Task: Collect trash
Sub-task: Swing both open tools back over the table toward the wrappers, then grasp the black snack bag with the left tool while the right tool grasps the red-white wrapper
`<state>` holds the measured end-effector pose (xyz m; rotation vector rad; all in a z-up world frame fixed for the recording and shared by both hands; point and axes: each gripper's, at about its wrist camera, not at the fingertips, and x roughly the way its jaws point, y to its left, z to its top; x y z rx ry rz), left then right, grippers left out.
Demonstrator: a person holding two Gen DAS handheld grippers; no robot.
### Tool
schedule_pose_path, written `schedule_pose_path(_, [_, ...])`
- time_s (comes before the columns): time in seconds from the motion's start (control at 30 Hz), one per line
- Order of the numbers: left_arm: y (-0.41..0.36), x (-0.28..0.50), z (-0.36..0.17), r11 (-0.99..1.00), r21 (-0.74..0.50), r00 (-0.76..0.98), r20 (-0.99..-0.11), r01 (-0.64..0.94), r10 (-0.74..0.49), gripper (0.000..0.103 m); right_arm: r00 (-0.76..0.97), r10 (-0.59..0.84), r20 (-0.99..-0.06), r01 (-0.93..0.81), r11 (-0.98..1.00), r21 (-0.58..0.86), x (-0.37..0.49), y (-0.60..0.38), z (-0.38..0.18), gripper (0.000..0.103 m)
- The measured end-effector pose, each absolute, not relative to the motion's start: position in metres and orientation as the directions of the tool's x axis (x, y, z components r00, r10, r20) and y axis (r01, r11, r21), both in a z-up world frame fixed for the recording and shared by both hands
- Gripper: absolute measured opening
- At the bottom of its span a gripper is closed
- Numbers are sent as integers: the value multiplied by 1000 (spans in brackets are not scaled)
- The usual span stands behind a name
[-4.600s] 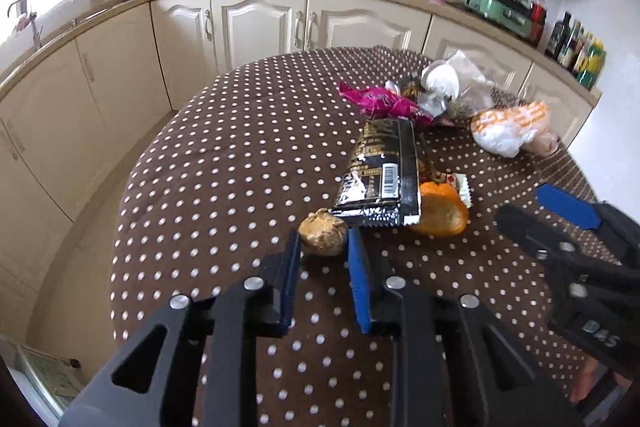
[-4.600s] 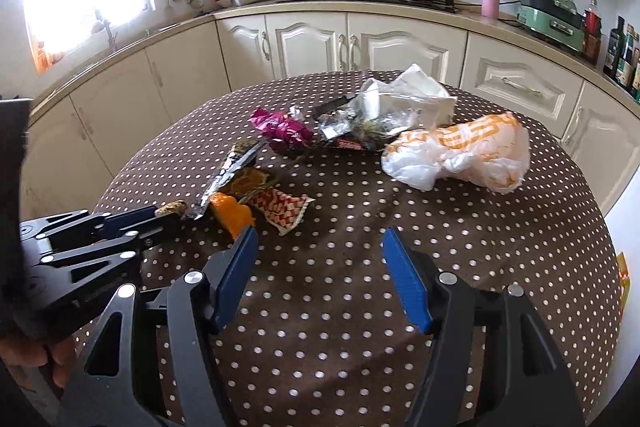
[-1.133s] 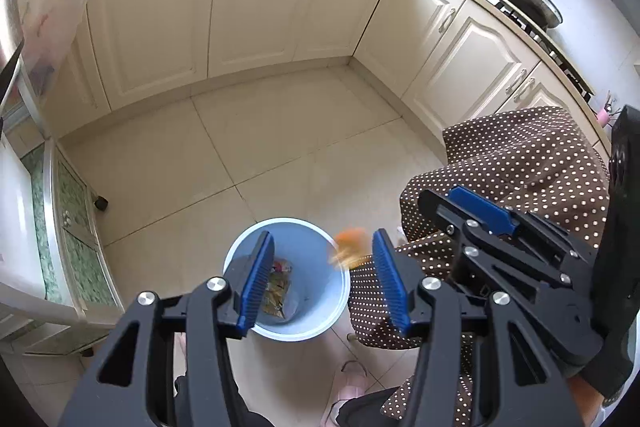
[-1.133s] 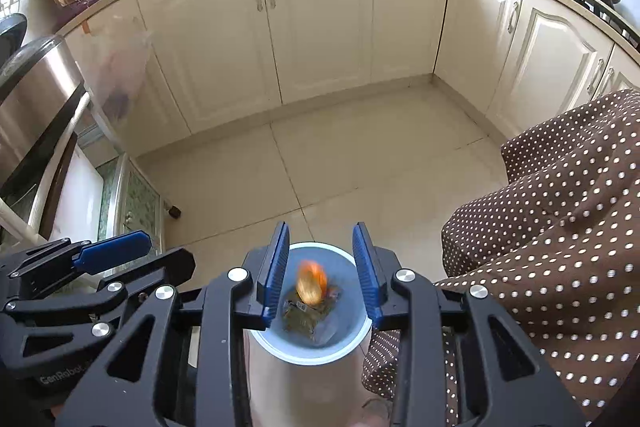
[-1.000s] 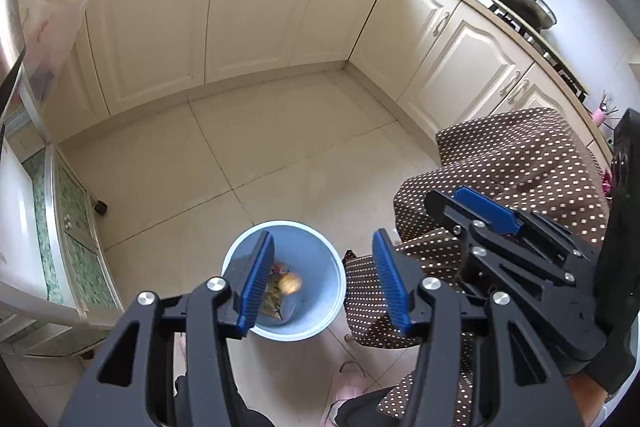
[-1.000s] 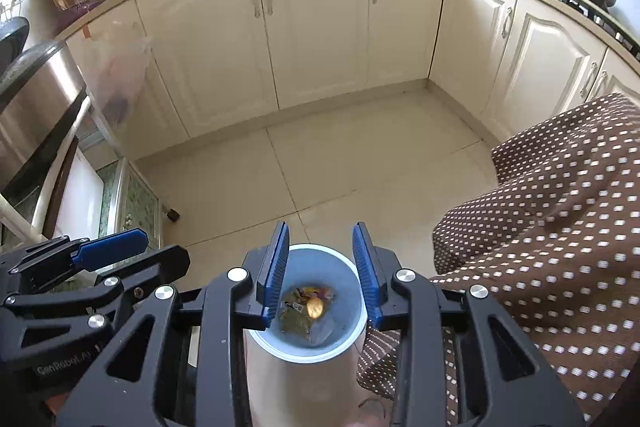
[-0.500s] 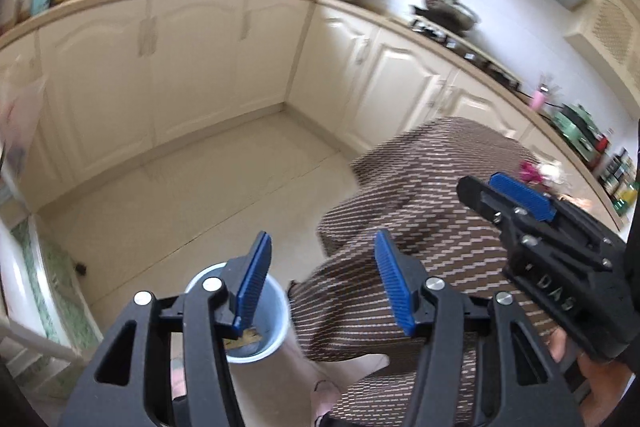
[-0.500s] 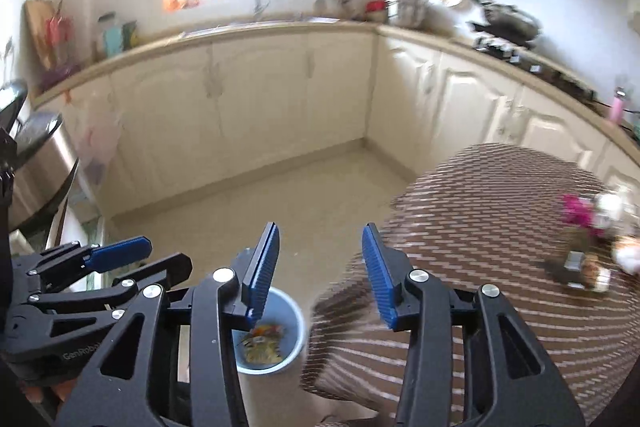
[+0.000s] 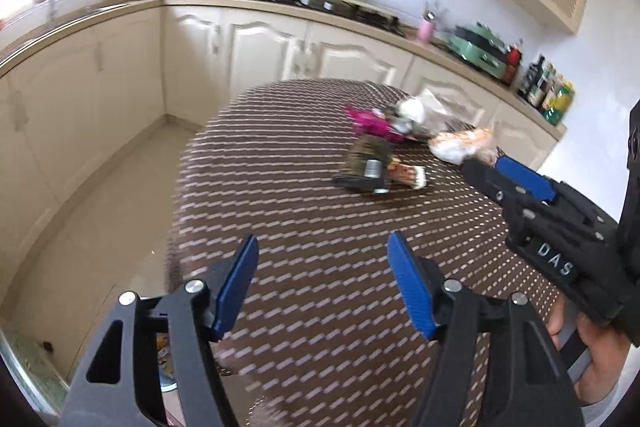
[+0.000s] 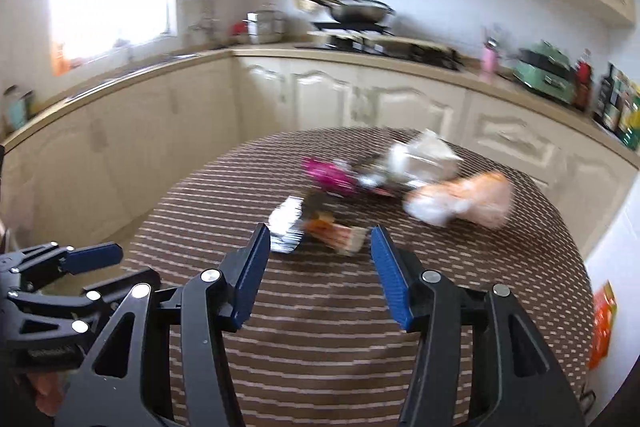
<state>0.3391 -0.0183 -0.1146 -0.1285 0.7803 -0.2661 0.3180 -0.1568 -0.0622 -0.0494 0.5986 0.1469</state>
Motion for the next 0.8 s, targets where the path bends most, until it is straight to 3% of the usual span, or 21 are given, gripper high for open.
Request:
schedule_pose_path(0.37, [-77, 403, -138, 966, -118, 641, -729, 228, -240, 67, 766, 107, -633, -101, 994, 46, 346, -209, -98, 56])
schedule_pose_path(0.6, [-107, 422, -153, 964, 26, 647, -747, 263, -156, 67, 759, 124, -639, -99, 992, 74, 362, -218, -97, 60])
schedule_pose_path(0.67, [-110, 424, -152, 966, 66, 660, -742, 250, -121, 47, 758, 128, -640, -98, 992, 83, 365, -219, -97, 60])
schedule_pose_path(0.73, [-110, 427, -151, 964, 65, 664, -737, 258, -128, 40, 754, 131, -644, -103, 991, 81, 369, -218, -98, 60])
schedule_pose_path(0.8, [-107, 431, -152, 963, 46, 653, -744, 265, -144, 27, 749, 136, -648, -115, 991, 75, 371, -214, -98, 60])
